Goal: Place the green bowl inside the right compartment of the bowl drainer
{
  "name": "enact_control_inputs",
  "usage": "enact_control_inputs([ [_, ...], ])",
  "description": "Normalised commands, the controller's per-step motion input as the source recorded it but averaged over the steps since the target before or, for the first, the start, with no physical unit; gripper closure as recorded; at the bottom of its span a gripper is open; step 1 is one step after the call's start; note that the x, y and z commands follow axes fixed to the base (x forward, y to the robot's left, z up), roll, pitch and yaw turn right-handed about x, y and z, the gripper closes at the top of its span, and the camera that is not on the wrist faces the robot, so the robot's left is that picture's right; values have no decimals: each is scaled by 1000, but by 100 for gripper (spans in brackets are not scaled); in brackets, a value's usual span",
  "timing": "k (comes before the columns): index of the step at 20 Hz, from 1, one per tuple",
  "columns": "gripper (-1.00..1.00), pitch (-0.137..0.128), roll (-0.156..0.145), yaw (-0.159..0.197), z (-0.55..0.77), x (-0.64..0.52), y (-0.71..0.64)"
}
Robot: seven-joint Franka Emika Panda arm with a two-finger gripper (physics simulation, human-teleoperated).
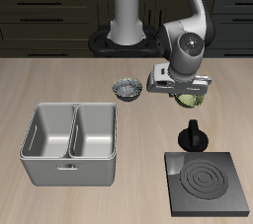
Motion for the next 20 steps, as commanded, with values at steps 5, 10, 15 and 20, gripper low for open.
enact_control_inputs([
  [5, 100, -78, 6, 14, 384, -32, -19],
  [10, 100, -104, 12, 3, 587, -85, -95],
  [15, 100, -107, -9, 32, 596, -44, -80],
  [20, 100, -77, -5, 14, 447, -34, -91],
])
